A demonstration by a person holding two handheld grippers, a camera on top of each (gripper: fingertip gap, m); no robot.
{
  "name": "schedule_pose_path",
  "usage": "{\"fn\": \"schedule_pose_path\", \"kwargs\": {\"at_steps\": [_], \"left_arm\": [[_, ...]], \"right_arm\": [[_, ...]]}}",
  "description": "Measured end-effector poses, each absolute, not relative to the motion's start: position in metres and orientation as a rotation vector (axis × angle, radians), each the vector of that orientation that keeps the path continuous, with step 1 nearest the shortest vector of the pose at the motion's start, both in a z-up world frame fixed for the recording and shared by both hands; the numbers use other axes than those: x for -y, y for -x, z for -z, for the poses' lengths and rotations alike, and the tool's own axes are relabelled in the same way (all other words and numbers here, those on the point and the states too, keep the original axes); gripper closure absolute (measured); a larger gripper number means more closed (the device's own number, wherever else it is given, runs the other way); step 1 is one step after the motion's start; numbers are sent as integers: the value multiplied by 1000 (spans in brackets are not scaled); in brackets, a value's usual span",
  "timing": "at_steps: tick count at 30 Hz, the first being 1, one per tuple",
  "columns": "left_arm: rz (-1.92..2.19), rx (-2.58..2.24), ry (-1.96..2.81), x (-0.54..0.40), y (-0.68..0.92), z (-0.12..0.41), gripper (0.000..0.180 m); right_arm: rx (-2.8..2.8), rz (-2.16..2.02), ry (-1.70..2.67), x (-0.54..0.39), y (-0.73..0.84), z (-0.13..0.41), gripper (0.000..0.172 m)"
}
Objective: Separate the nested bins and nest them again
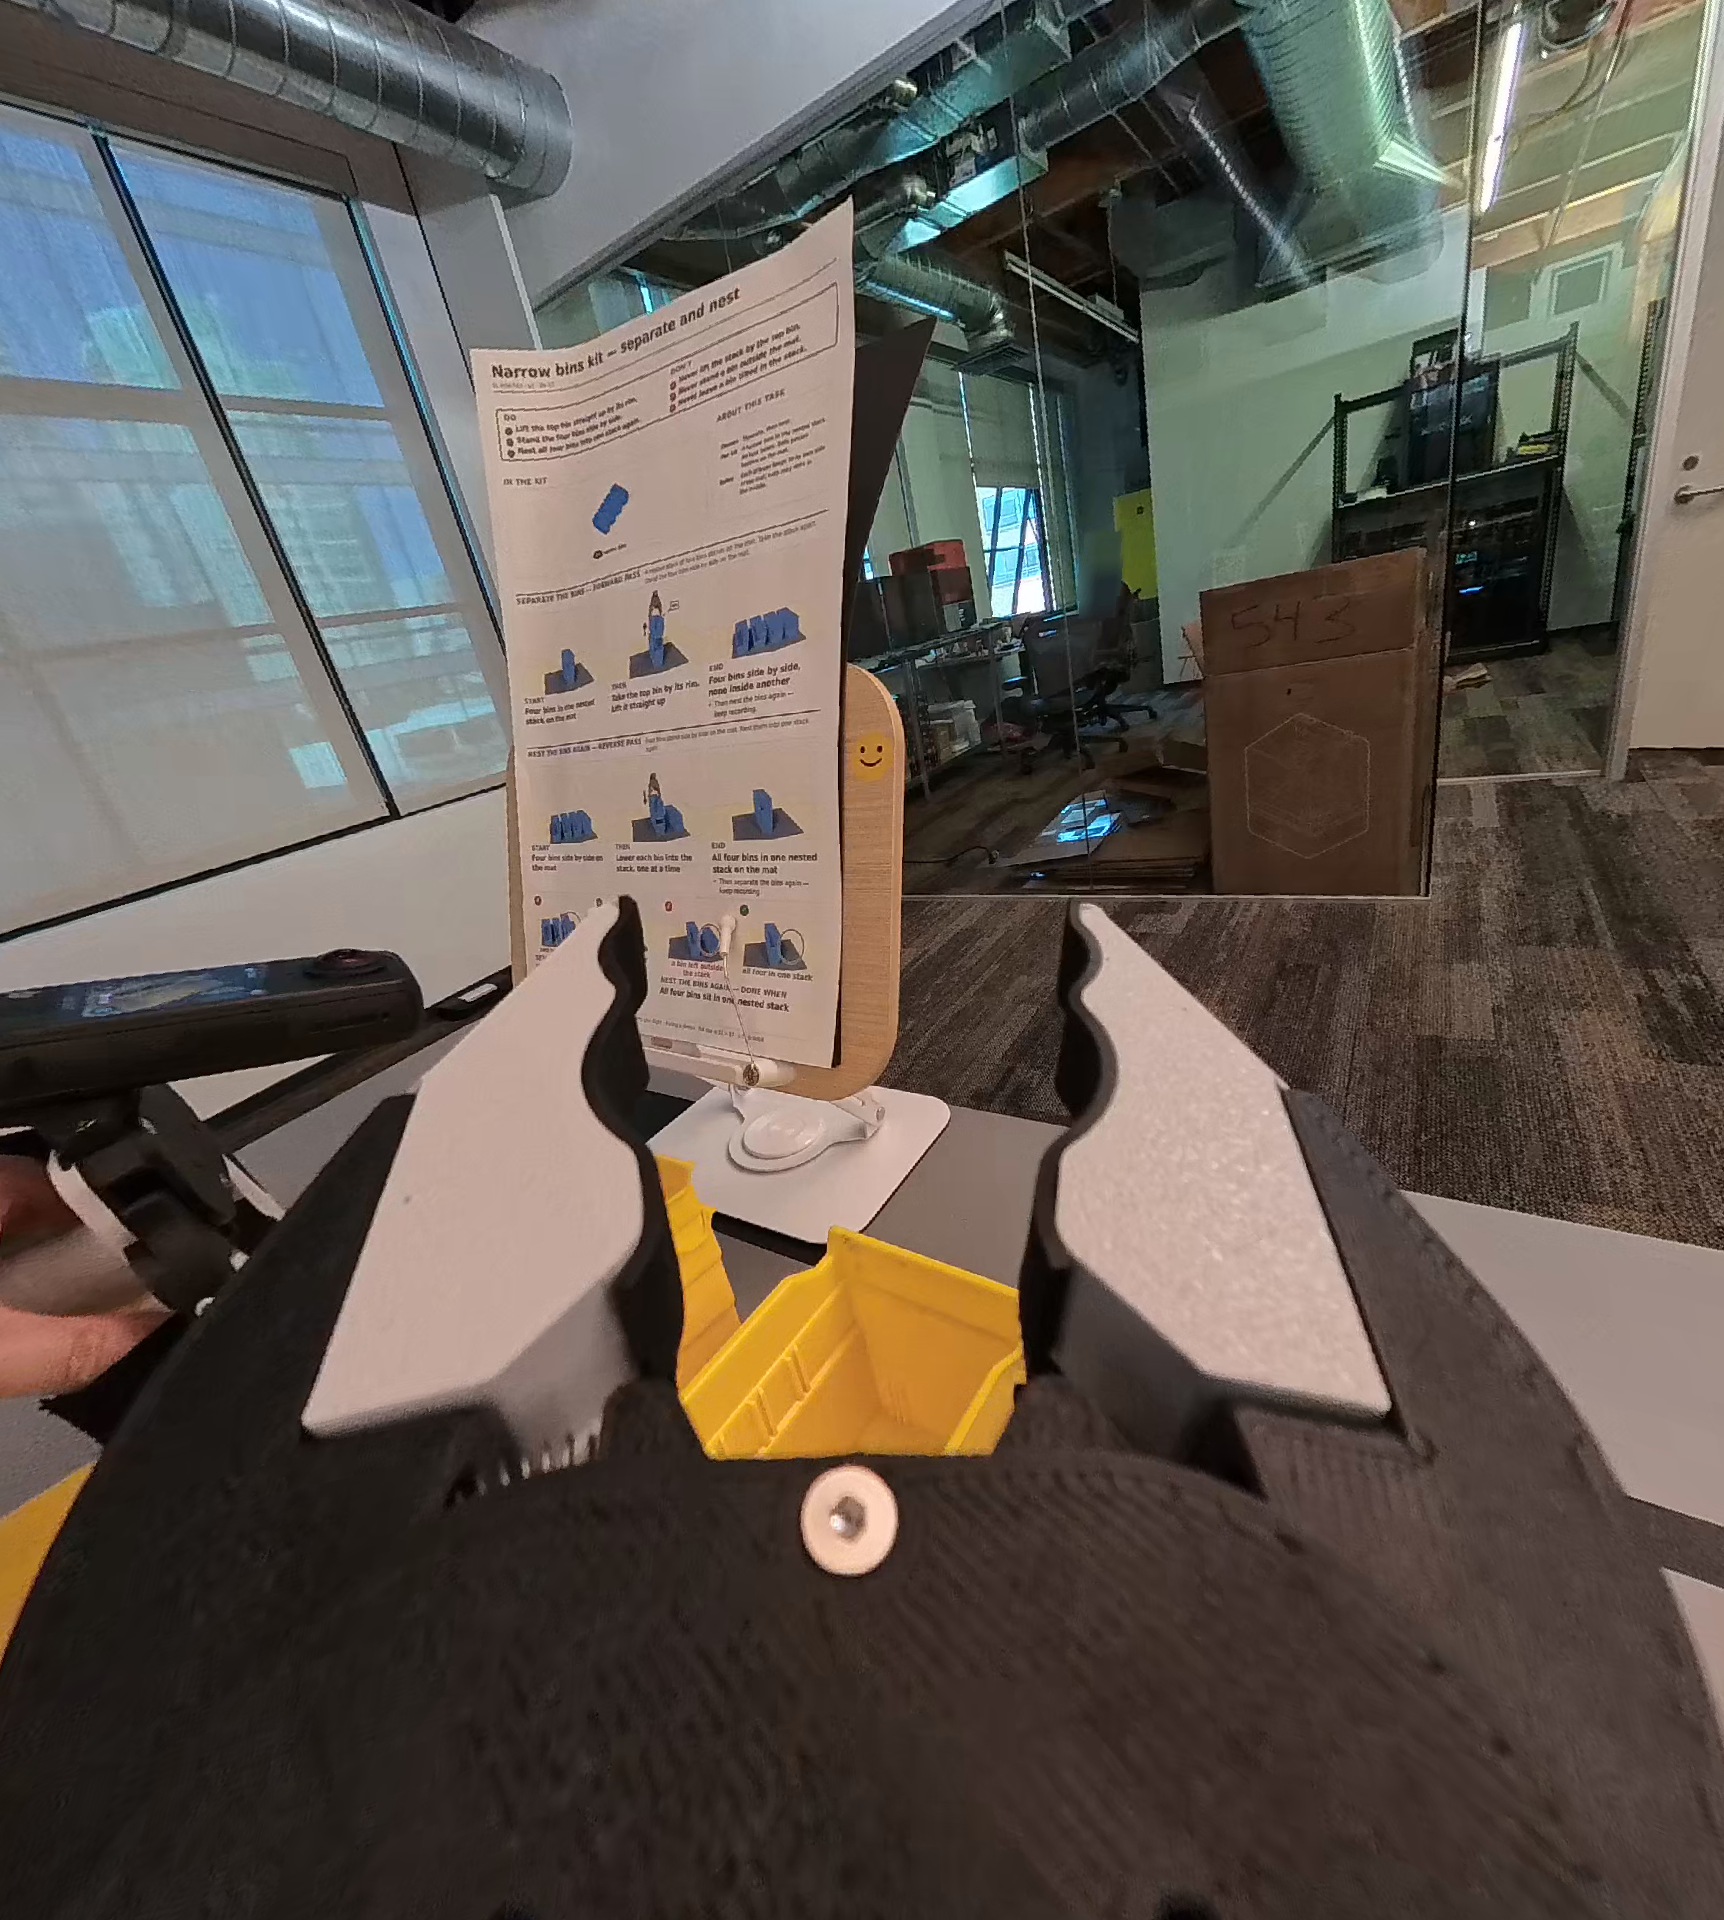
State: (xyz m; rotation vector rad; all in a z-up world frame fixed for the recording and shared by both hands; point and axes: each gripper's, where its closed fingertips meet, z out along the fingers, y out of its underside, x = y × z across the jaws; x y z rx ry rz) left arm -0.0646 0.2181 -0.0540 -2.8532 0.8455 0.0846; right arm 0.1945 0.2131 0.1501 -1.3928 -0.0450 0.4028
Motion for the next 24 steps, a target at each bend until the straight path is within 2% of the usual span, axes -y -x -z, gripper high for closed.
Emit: {"fn": "schedule_pose_path", "kwargs": {"at_steps": [9, 24], "left_arm": [[-75, -858, 2851, -216, 63, 52, 75], [-41, -919, 2890, -211, 58, 58, 62]], "right_arm": [[42, -404, 1391, -213, -195, -151, 92], [55, -410, 1417, -217, -190, -145, 92]]}}
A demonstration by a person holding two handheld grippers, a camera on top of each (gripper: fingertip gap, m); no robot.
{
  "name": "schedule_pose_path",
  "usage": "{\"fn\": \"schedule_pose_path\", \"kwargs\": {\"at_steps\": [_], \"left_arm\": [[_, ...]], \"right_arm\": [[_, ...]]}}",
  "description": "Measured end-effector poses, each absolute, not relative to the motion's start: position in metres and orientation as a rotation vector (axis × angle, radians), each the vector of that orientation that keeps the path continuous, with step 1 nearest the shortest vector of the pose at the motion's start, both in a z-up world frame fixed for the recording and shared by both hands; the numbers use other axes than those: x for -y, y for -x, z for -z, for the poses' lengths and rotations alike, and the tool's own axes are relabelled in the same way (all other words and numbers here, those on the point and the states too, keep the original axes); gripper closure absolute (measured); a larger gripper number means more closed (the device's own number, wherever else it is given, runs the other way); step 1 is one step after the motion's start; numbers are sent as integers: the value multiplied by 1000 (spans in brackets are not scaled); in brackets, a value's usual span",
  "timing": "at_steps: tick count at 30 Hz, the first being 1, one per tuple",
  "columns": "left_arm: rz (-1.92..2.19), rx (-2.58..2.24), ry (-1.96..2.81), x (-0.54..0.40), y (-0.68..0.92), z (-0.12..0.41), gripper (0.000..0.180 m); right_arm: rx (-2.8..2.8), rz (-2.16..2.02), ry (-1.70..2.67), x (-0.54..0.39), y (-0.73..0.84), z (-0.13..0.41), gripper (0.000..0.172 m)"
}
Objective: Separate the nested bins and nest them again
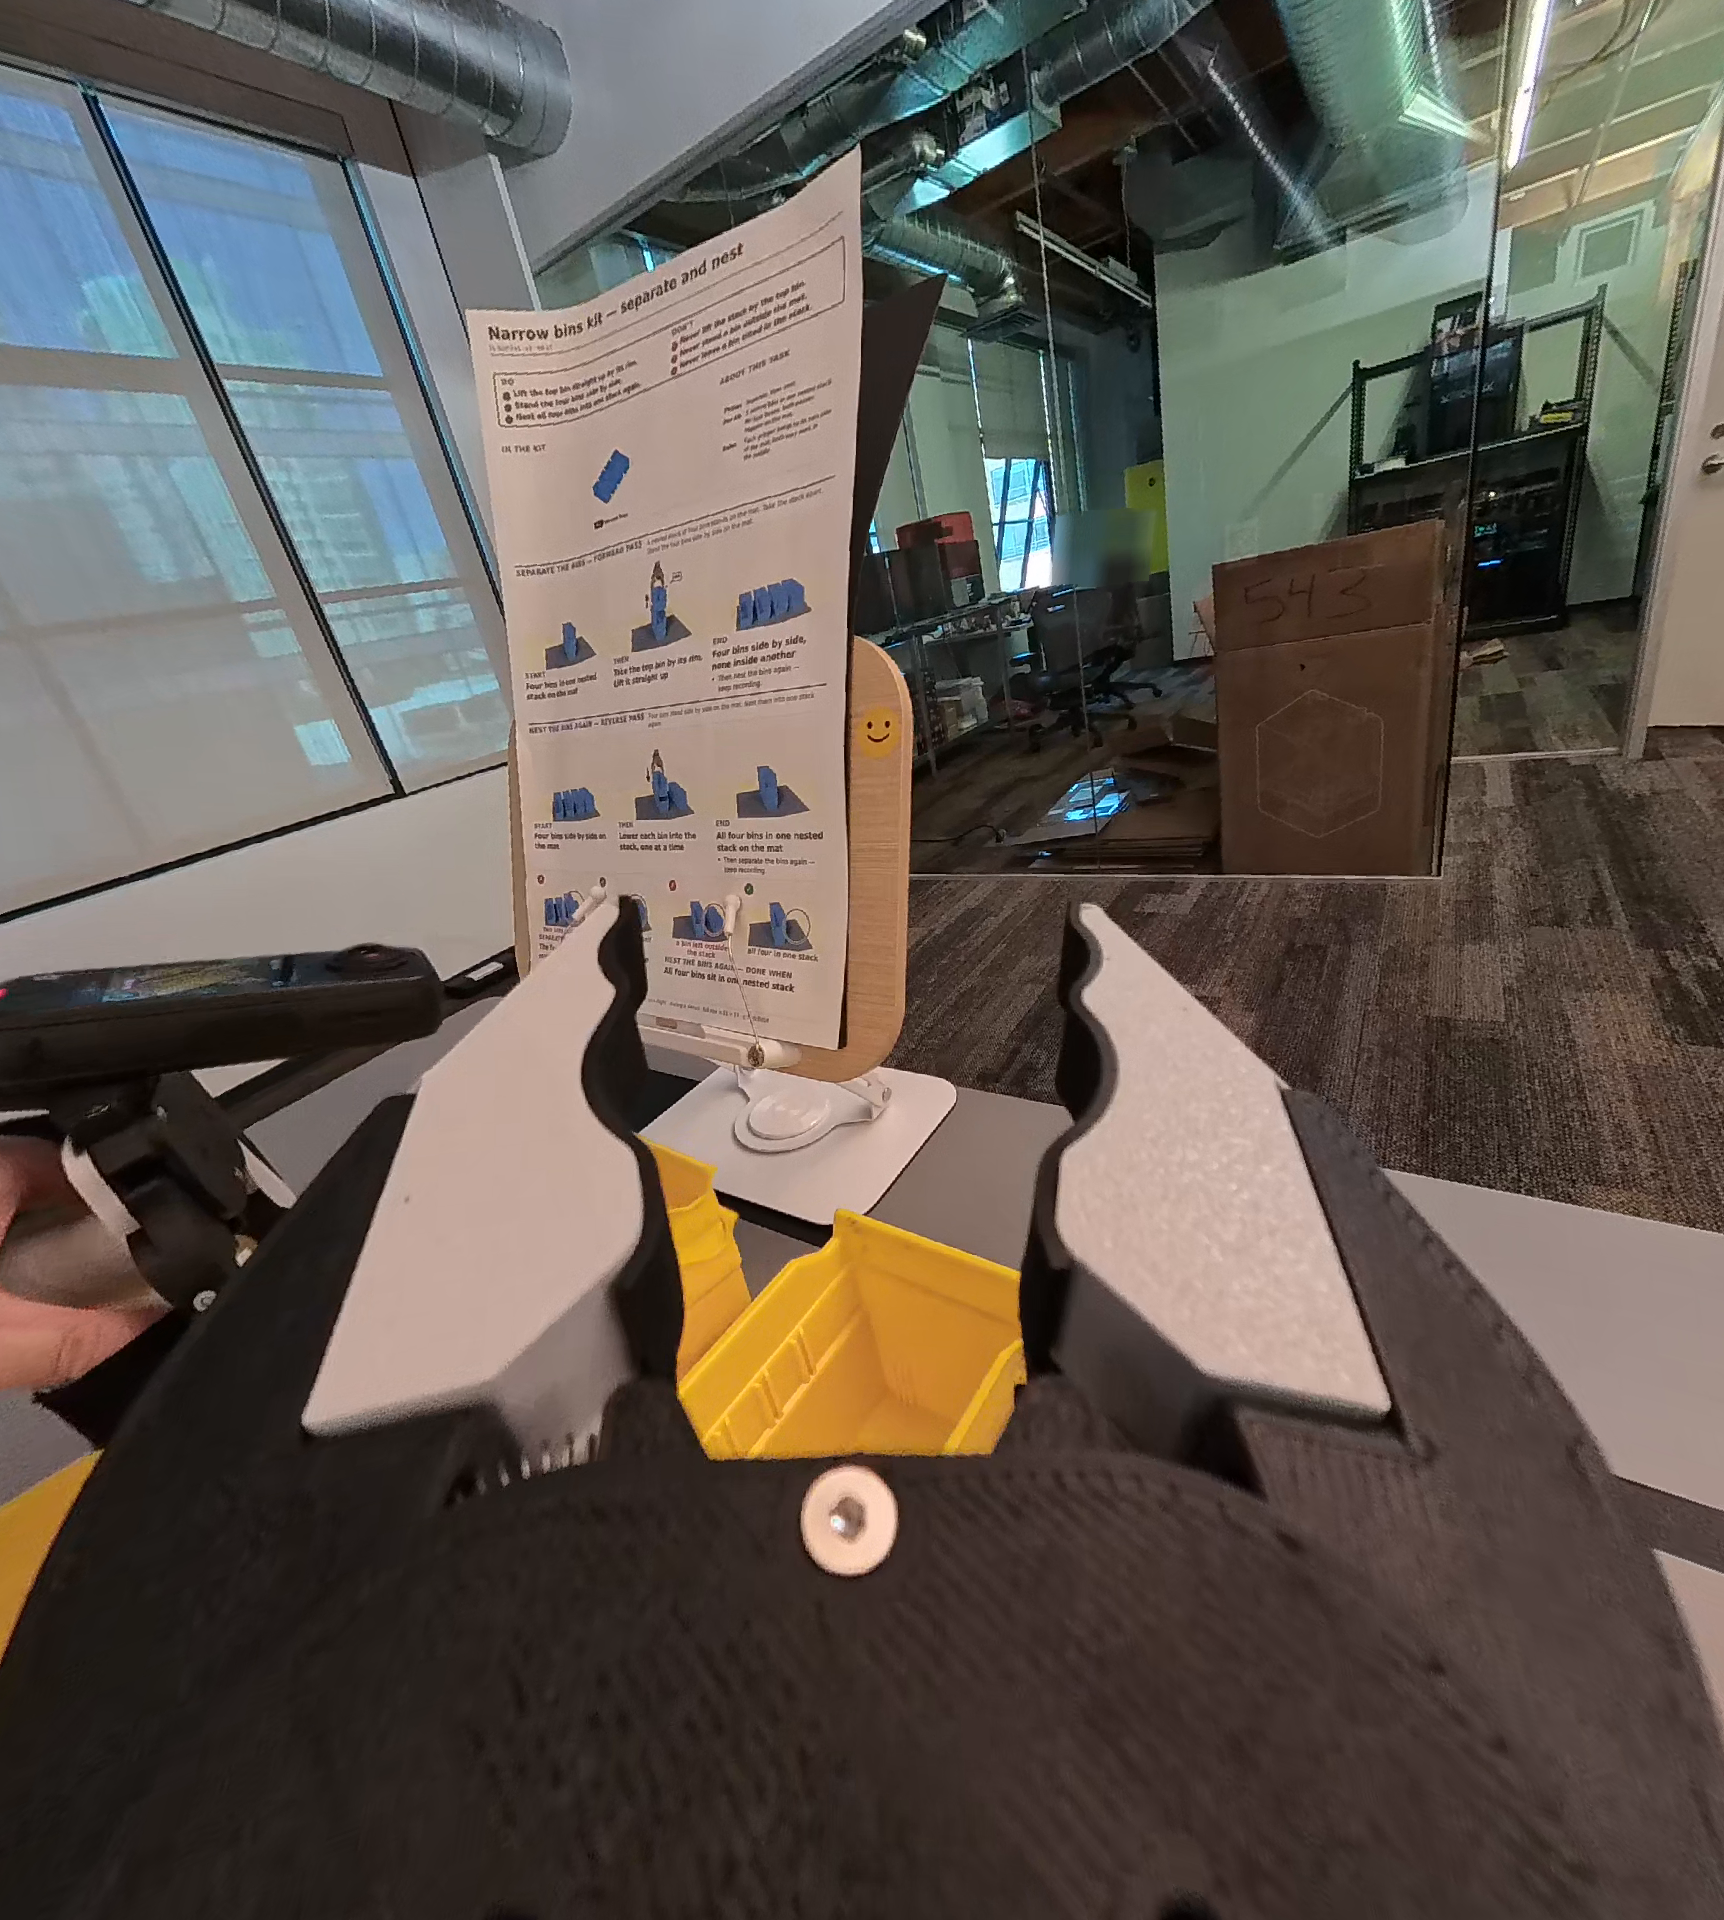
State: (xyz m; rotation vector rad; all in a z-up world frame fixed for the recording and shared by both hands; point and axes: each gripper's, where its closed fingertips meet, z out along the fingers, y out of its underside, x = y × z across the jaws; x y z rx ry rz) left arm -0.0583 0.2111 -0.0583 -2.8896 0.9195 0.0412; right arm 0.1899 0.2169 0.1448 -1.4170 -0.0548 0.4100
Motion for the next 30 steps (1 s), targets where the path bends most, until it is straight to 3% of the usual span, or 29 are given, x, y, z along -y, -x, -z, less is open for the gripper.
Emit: {"fn": "schedule_pose_path", "kwargs": {"at_steps": [14, 30], "left_arm": [[55, -930, 2940, -203, 52, 69, 52], [42, -993, 2905, -203, 56, 65, 69]], "right_arm": [[58, -427, 1406, -214, -188, -148, 92], [76, -441, 1403, -212, -181, -151, 92]]}}
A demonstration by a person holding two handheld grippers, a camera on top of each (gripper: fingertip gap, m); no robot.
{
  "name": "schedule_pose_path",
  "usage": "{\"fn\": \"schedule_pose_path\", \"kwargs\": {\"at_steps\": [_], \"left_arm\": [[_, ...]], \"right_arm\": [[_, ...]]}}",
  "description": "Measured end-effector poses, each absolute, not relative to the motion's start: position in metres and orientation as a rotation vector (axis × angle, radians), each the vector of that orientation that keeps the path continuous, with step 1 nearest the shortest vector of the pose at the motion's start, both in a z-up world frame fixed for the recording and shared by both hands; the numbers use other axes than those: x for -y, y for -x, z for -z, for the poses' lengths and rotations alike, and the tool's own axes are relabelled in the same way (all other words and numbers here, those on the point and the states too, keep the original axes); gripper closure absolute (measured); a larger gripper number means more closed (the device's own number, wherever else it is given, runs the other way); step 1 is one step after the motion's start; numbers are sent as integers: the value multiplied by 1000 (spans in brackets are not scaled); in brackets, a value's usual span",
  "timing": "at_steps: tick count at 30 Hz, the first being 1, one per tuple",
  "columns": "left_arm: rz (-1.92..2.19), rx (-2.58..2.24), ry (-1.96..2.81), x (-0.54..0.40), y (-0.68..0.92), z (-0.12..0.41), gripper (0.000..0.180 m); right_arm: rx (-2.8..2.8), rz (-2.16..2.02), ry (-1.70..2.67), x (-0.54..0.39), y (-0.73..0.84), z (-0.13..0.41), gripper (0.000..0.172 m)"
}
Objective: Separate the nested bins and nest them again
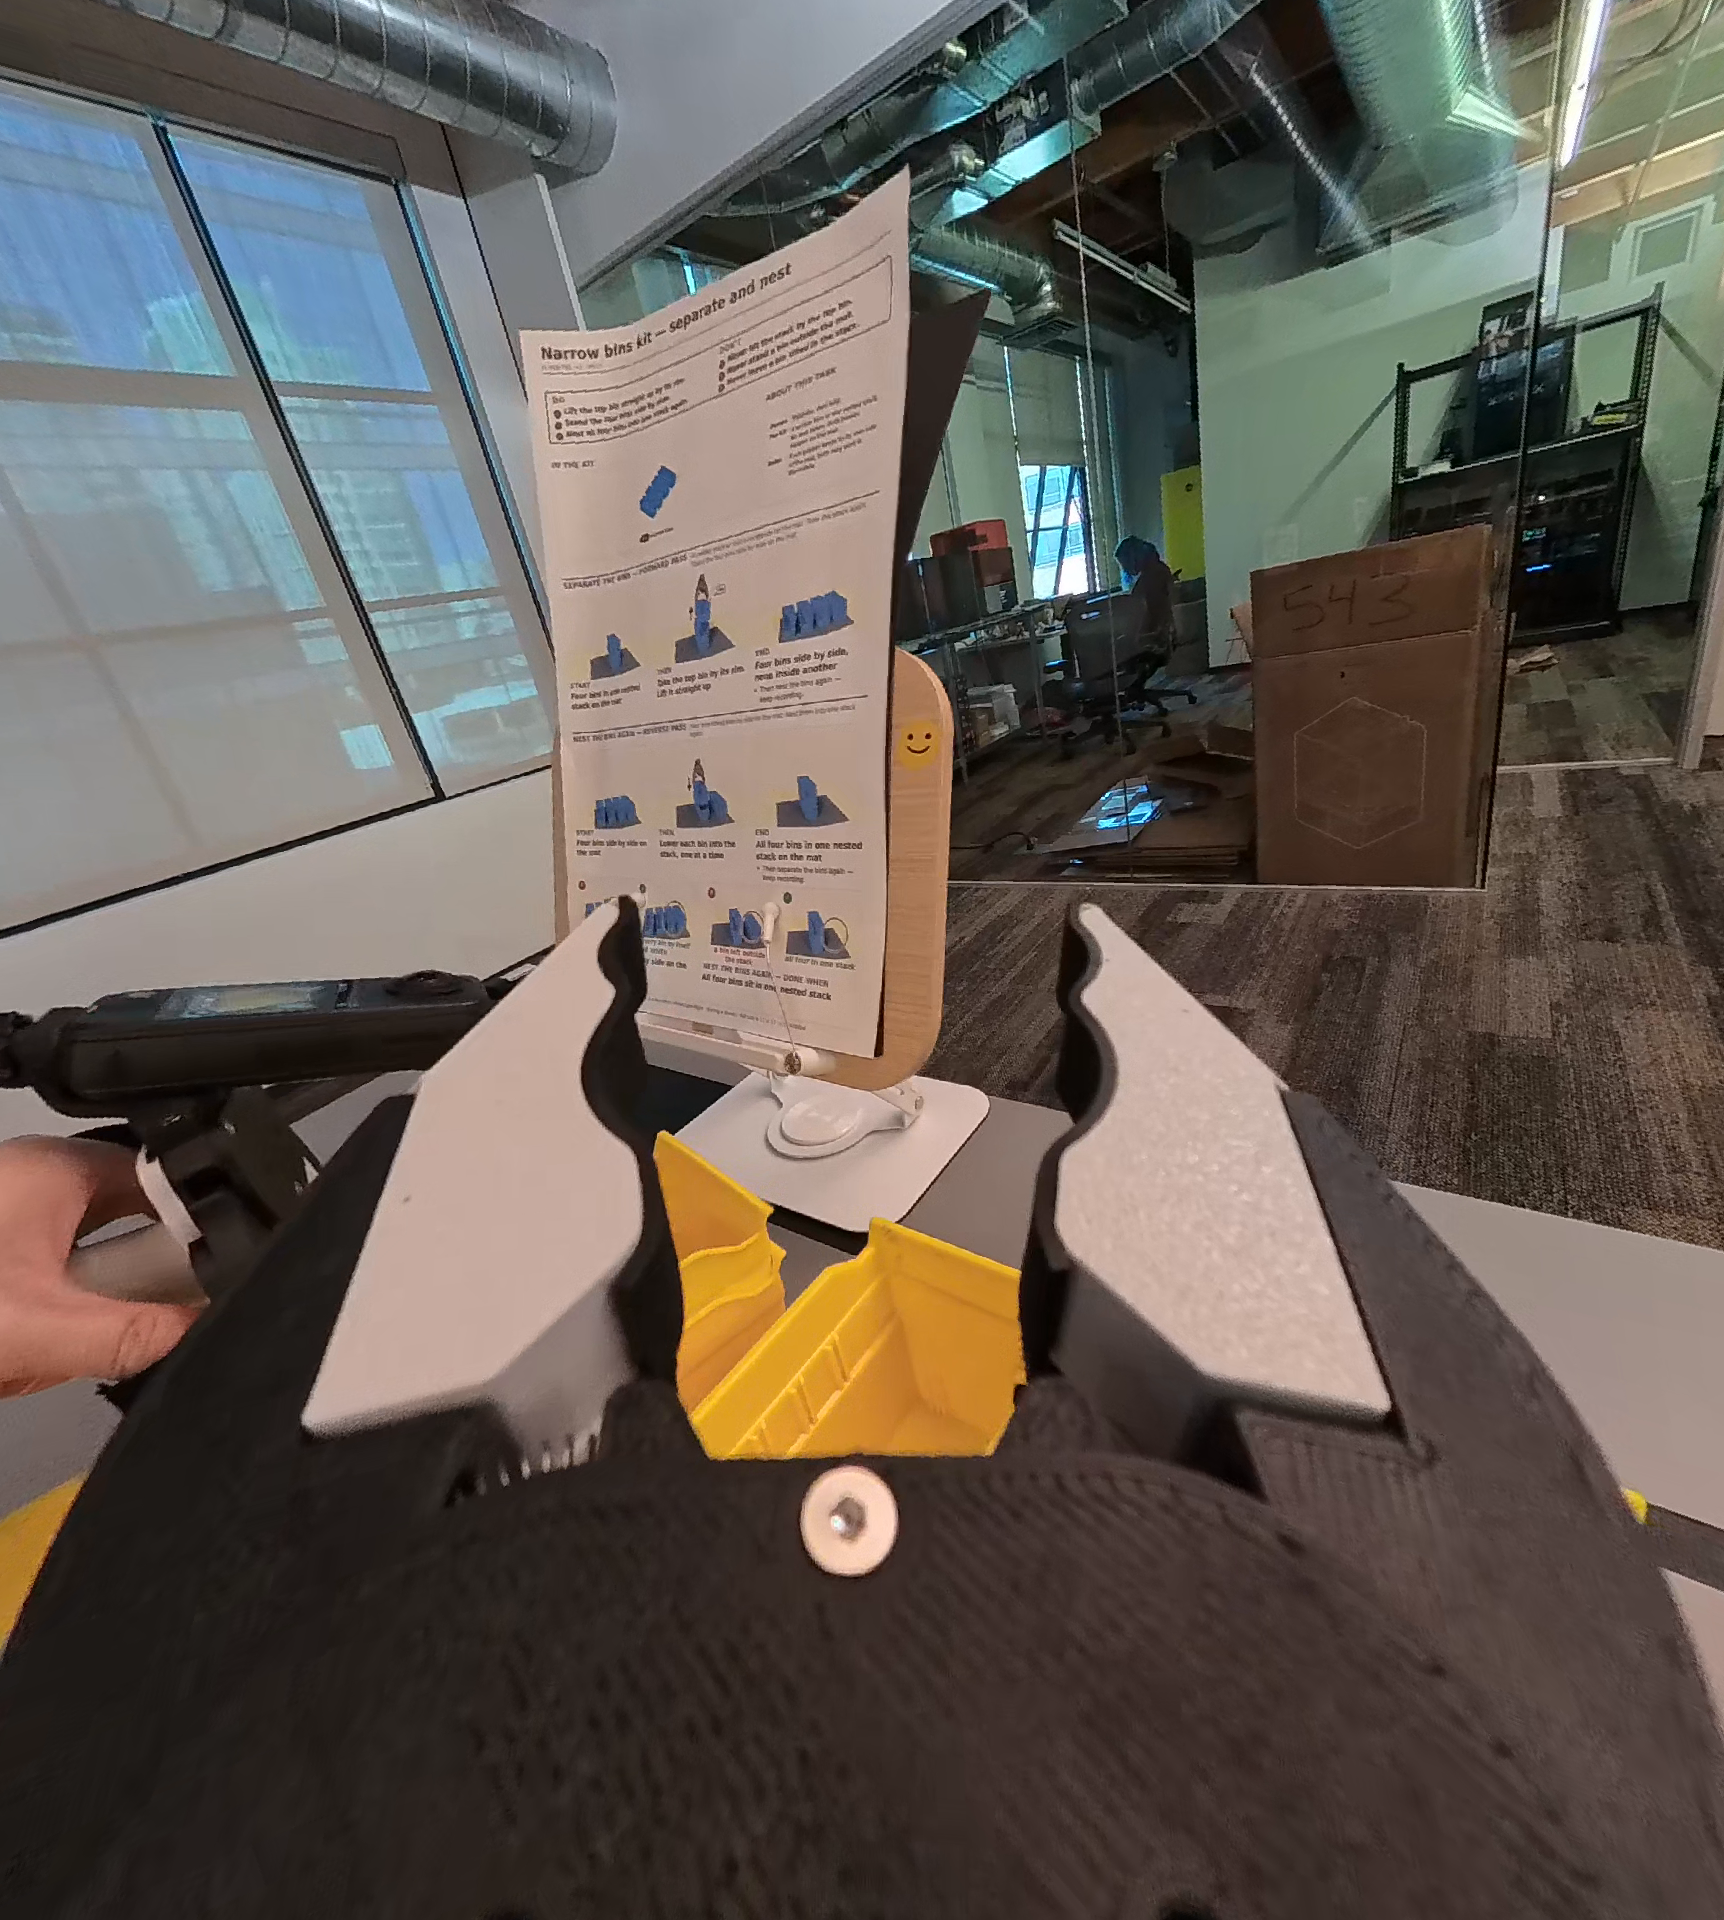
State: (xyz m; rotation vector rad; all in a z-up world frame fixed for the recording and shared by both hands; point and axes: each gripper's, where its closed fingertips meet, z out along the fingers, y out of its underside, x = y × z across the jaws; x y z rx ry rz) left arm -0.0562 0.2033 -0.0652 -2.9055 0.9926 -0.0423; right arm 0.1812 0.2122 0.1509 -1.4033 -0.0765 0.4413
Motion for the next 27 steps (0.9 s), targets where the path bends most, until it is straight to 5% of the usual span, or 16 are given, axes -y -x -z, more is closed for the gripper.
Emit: {"fn": "schedule_pose_path", "kwargs": {"at_steps": [16, 27], "left_arm": [[1, -985, 2927, -204, 63, 56, 70], [35, -1018, 2869, -201, 67, -3, 68]], "right_arm": [[81, -445, 1421, -215, -180, -147, 92], [73, -448, 1424, -216, -184, -145, 92]]}}
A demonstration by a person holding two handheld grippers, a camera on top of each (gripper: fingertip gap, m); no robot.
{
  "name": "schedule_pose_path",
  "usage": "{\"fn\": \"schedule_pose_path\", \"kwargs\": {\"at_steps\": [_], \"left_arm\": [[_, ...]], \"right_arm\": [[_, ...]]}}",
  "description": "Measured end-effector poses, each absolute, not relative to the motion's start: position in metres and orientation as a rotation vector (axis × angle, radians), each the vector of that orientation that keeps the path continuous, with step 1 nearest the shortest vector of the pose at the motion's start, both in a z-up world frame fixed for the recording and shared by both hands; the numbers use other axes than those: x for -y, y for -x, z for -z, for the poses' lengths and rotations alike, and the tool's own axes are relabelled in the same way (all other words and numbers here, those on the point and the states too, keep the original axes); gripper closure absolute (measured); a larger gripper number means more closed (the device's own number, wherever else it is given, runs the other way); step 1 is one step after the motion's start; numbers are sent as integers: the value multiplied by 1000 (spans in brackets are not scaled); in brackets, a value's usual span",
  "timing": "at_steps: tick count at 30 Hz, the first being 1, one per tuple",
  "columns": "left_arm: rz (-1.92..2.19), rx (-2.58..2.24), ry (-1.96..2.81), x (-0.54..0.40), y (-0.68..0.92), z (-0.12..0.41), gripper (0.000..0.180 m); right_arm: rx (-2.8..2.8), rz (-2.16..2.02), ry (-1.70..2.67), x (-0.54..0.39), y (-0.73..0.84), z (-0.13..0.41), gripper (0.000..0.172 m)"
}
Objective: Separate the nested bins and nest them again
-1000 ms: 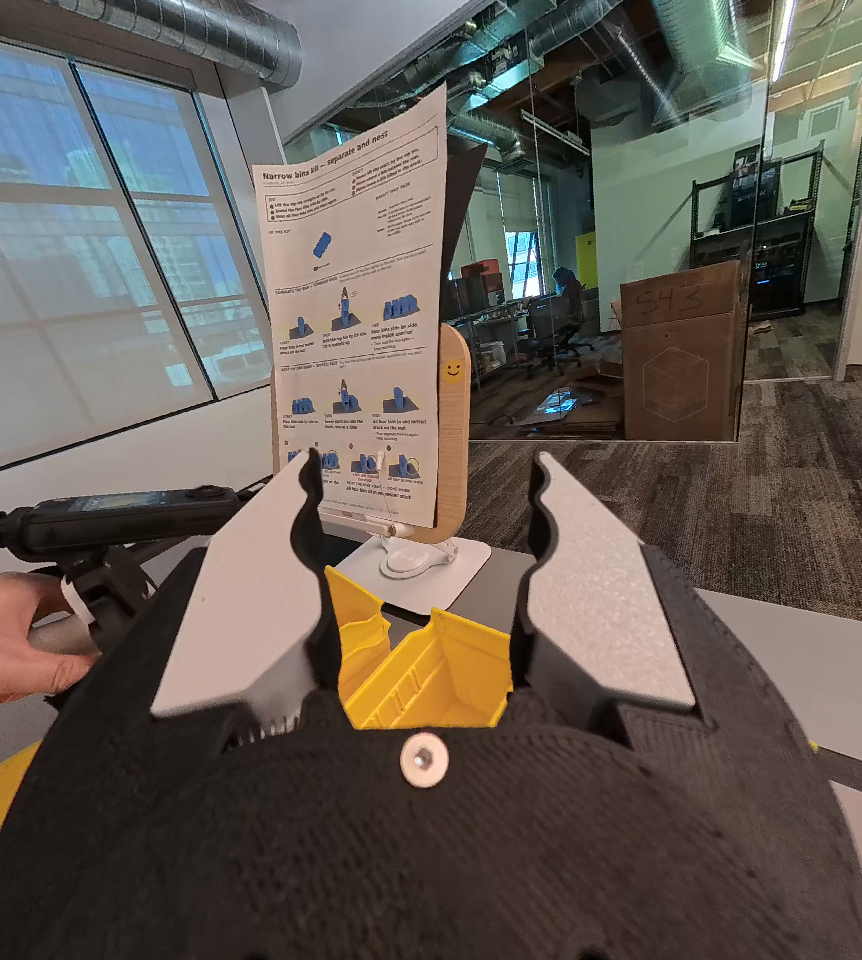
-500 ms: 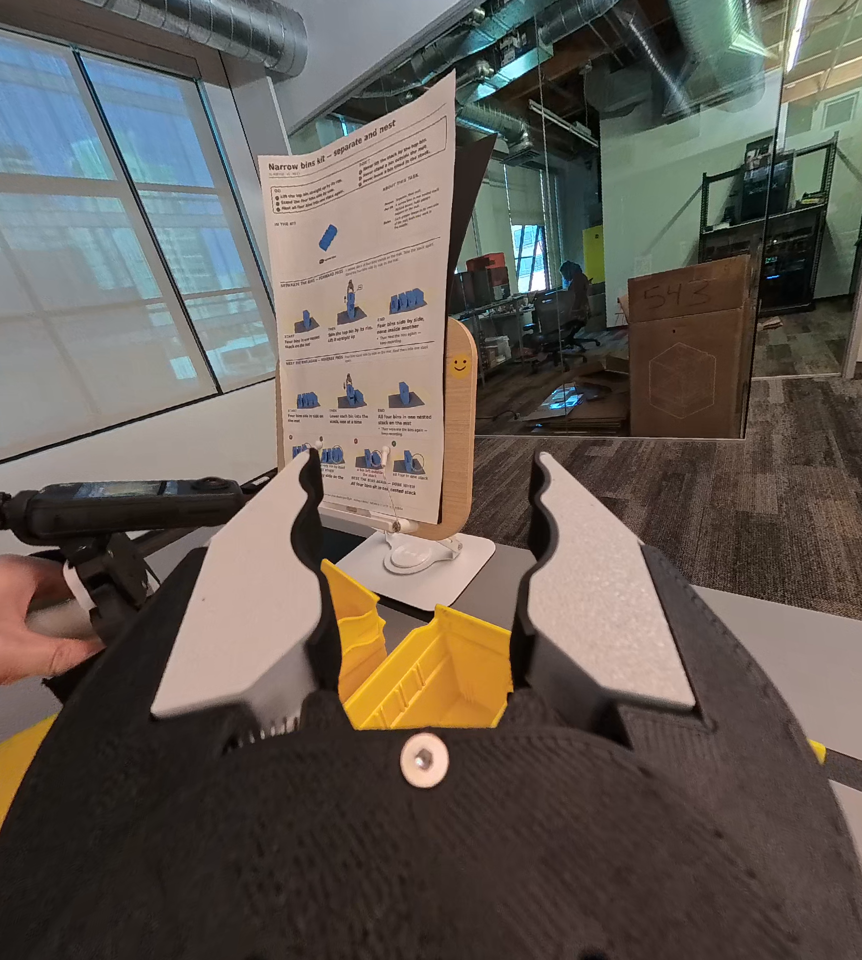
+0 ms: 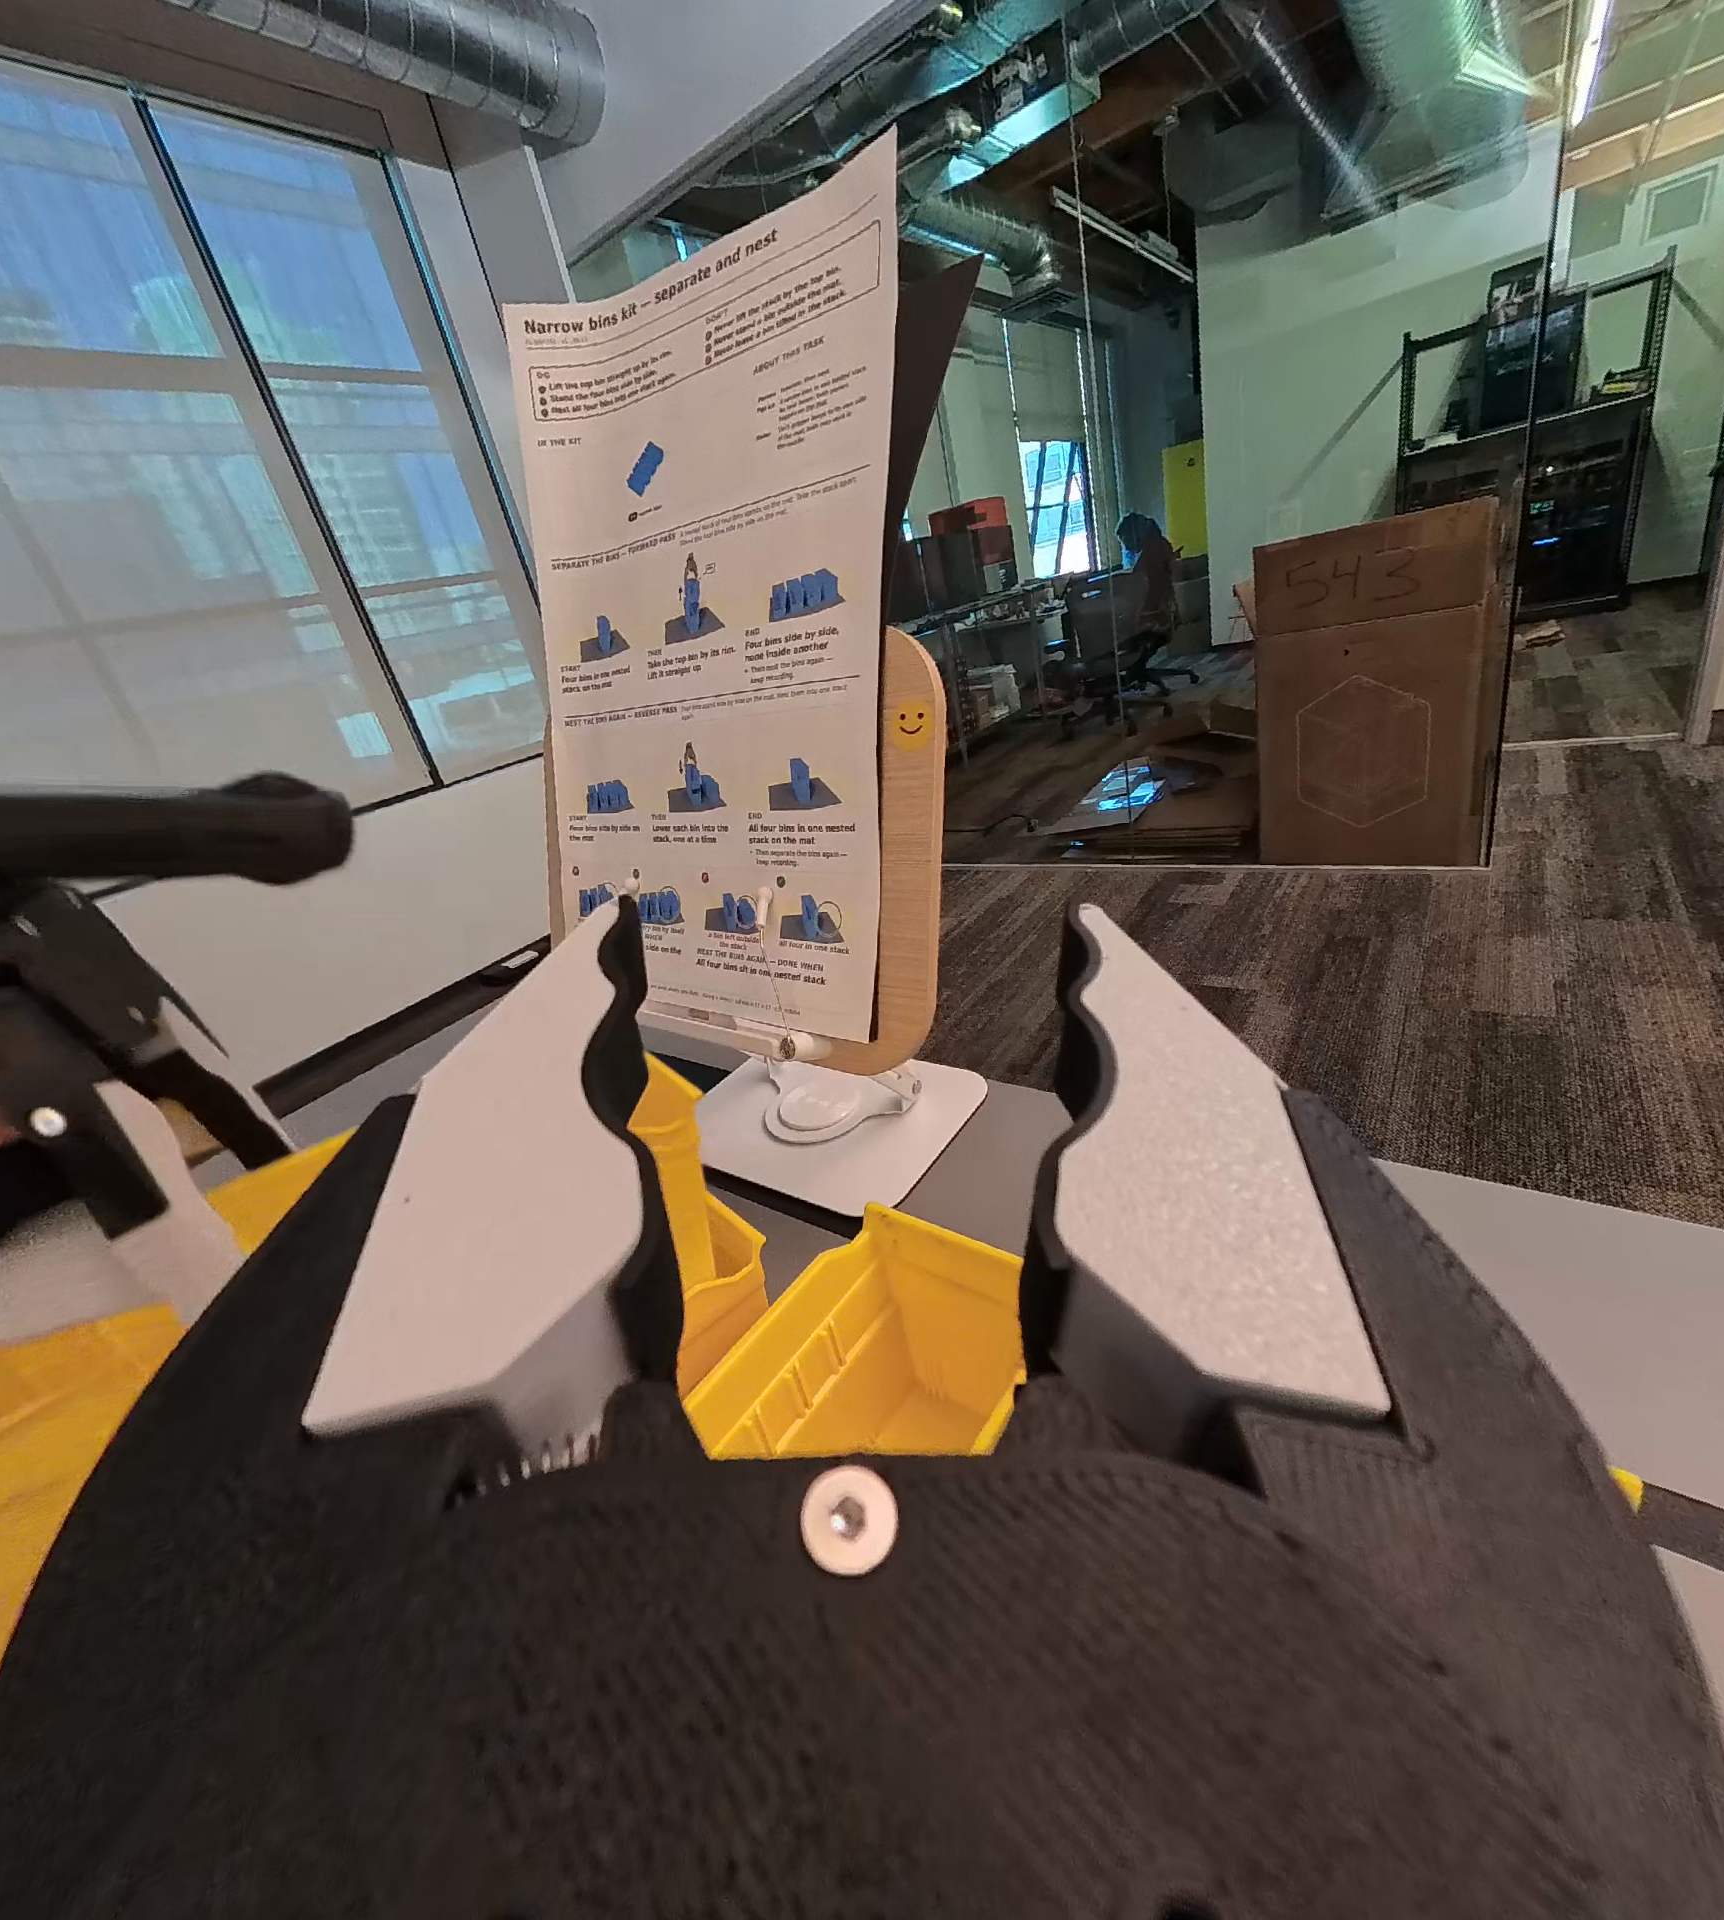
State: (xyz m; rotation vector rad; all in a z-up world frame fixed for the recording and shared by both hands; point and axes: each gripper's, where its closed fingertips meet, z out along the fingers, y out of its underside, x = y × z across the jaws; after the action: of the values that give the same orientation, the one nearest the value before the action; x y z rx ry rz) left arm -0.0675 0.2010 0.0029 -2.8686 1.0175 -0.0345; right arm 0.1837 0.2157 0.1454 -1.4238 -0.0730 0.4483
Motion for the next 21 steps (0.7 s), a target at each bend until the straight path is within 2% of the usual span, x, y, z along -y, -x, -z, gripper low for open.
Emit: {"fn": "schedule_pose_path", "kwargs": {"at_steps": [6, 10, 15, 21], "left_arm": [[187, -936, 2835, -208, 87, -57, 67], [152, -782, 2837, -228, 130, -69, 66], [54, -567, 2825, -259, 196, -49, 68], [93, -444, 2860, -271, 257, 4, 68]], "right_arm": [[75, -447, 1432, -216, -184, -144, 92], [70, -449, 1426, -216, -185, -145, 92], [68, -455, 1423, -215, -186, -145, 92], [74, -449, 1440, -219, -183, -141, 92]]}}
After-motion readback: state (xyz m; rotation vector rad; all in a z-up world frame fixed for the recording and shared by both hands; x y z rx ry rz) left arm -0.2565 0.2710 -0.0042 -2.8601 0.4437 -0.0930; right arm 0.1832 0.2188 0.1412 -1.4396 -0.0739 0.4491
